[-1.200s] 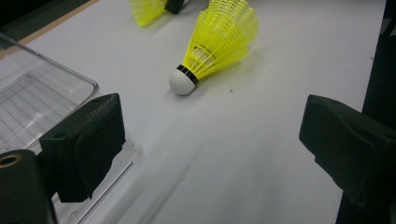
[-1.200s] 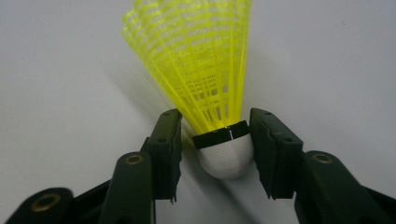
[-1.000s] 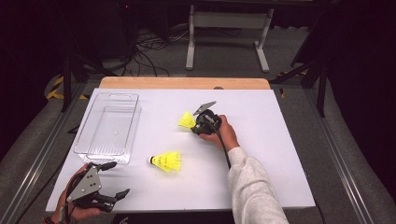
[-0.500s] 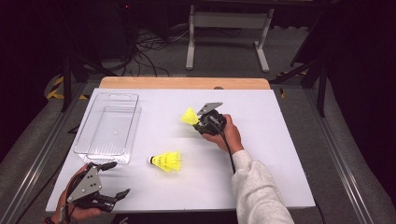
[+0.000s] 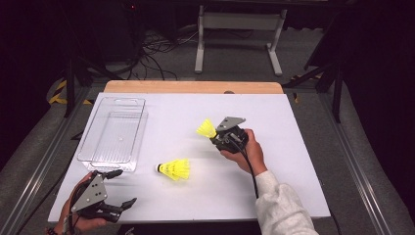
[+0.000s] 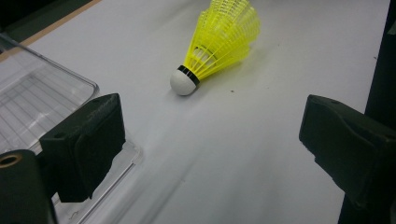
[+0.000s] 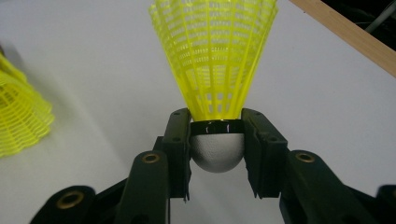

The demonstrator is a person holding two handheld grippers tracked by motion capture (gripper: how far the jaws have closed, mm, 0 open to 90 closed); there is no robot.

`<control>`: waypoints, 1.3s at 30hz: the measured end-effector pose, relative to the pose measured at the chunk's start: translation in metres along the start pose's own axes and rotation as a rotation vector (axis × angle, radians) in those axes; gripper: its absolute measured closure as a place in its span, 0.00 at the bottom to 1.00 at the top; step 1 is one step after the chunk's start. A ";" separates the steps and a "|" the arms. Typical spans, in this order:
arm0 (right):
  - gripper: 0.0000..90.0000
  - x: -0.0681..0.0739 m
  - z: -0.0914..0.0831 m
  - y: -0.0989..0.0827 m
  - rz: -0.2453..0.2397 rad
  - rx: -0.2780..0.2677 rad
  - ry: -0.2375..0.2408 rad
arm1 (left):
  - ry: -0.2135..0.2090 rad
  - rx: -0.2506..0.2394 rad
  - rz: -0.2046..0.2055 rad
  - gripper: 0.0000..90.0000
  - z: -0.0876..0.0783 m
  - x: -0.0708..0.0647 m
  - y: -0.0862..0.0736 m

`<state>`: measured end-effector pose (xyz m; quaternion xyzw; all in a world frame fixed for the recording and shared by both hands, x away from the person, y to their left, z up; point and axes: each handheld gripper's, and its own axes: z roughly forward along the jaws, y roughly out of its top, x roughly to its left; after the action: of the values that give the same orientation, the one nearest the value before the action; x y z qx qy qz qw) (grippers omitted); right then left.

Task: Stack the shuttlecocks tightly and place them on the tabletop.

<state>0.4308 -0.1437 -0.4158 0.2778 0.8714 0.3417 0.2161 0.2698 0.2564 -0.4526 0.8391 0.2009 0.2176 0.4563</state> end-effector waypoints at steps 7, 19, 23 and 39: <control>0.72 0.017 -0.022 -0.014 -0.018 -0.005 -0.001 | 0.004 0.000 0.002 0.09 0.000 -0.001 0.001; 0.72 0.045 -0.037 -0.038 -0.014 0.010 0.020 | 0.007 0.002 0.006 0.09 -0.001 -0.001 0.001; 0.72 0.053 -0.036 -0.043 -0.025 0.032 0.033 | 0.006 0.002 0.006 0.09 0.000 -0.001 0.001; 0.72 0.062 -0.023 -0.054 -0.012 0.086 0.048 | 0.007 0.000 0.006 0.09 -0.001 -0.001 0.001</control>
<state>0.3528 -0.1486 -0.4511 0.2734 0.8918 0.3093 0.1851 0.2689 0.2560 -0.4515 0.8389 0.2002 0.2219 0.4549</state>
